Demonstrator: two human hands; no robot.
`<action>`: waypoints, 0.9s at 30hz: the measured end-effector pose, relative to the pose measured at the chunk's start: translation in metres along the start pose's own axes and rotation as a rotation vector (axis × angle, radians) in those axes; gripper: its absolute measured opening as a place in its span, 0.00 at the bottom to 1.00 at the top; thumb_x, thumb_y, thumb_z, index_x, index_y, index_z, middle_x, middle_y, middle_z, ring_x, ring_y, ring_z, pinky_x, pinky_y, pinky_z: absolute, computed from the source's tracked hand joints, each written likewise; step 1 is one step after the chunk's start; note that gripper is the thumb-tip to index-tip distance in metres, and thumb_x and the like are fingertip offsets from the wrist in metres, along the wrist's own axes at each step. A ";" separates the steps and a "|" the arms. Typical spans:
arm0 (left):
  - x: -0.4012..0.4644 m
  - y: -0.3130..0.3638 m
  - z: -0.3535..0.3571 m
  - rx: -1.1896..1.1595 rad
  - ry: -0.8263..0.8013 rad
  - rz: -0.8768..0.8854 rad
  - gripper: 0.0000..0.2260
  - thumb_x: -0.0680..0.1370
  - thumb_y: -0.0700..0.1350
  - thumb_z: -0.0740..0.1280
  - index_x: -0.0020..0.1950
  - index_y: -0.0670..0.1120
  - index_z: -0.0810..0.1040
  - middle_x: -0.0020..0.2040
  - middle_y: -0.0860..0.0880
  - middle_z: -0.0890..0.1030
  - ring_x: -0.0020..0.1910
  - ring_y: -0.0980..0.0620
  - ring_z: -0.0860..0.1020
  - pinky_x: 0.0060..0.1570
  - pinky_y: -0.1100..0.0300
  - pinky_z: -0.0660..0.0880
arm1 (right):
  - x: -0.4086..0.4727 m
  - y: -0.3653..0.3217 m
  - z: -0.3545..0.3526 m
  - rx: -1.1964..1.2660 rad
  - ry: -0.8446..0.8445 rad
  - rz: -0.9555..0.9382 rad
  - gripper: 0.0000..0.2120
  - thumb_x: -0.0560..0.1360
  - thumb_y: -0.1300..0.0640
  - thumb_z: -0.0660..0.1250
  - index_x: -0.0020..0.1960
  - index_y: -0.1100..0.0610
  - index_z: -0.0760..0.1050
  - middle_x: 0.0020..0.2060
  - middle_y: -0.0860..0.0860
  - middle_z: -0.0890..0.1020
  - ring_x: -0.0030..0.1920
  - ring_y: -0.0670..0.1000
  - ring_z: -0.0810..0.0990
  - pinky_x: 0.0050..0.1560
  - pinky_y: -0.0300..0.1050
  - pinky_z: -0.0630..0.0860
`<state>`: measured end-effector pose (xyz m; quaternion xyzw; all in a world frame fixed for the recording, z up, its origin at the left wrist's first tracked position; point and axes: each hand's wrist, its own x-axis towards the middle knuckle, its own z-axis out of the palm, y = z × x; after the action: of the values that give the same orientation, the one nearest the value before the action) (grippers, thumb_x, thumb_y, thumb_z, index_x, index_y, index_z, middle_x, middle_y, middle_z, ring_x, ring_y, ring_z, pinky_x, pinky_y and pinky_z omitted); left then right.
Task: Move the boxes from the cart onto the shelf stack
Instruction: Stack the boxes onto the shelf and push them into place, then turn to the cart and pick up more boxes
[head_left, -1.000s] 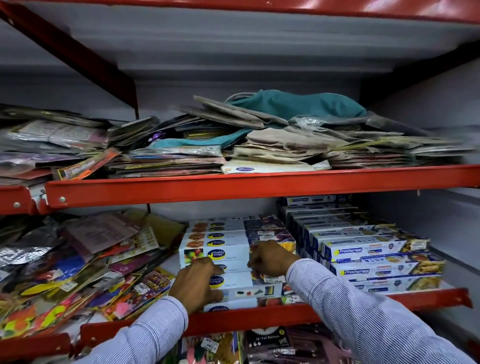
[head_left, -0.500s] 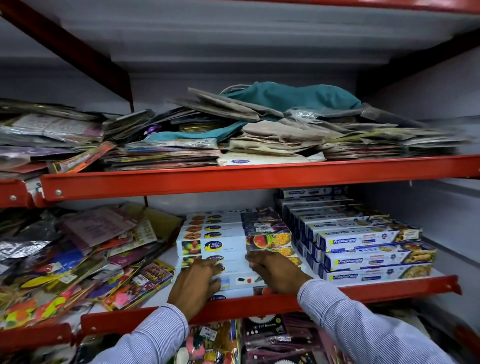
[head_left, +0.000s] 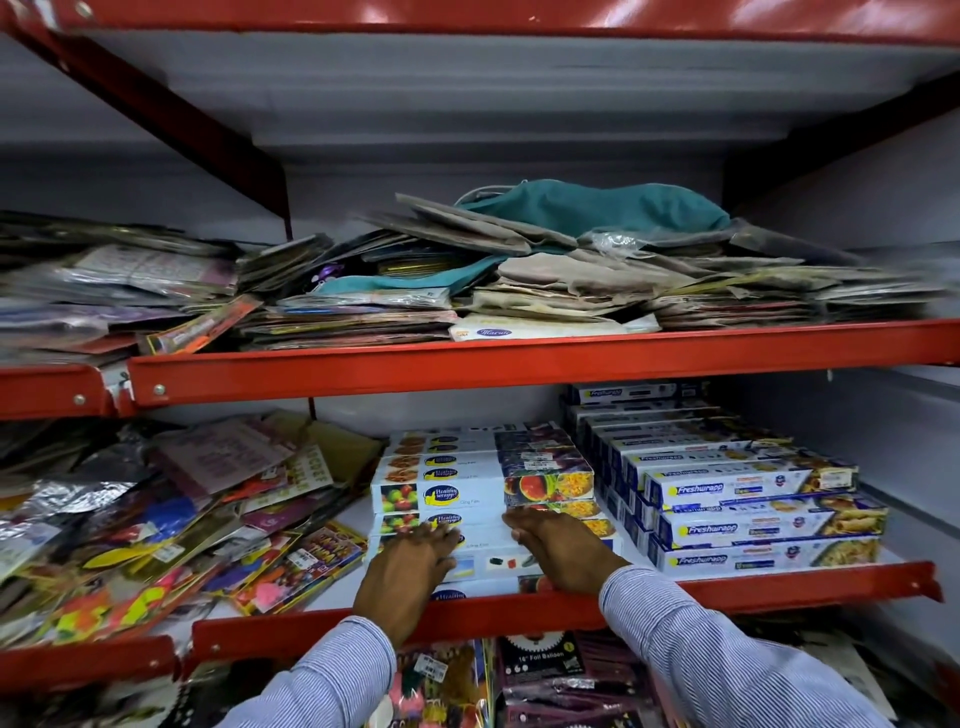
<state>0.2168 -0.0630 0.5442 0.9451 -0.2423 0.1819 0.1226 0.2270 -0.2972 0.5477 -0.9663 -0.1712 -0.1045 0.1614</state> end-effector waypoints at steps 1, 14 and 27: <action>0.000 0.001 0.000 0.016 0.004 -0.002 0.18 0.83 0.47 0.59 0.73 0.51 0.67 0.74 0.51 0.69 0.73 0.50 0.66 0.69 0.53 0.67 | 0.000 0.000 0.000 -0.008 -0.009 0.003 0.21 0.83 0.47 0.50 0.73 0.51 0.66 0.73 0.50 0.69 0.73 0.51 0.66 0.75 0.47 0.62; -0.106 0.016 0.028 0.172 0.076 0.087 0.30 0.77 0.58 0.56 0.77 0.49 0.55 0.79 0.44 0.57 0.77 0.41 0.54 0.72 0.38 0.57 | -0.099 -0.051 0.022 -0.122 0.189 0.004 0.29 0.80 0.45 0.55 0.78 0.52 0.51 0.79 0.52 0.56 0.78 0.58 0.50 0.77 0.60 0.55; -0.329 0.018 0.155 -0.164 -0.384 -0.042 0.22 0.73 0.50 0.65 0.65 0.44 0.76 0.69 0.40 0.73 0.67 0.41 0.69 0.66 0.45 0.66 | -0.261 -0.043 0.202 -0.025 -0.181 0.112 0.31 0.74 0.44 0.56 0.74 0.57 0.62 0.74 0.57 0.66 0.75 0.64 0.61 0.72 0.62 0.64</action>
<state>-0.0169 0.0079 0.2742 0.9541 -0.2553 -0.0243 0.1545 0.0010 -0.2658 0.3057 -0.9818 -0.1295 -0.0098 0.1389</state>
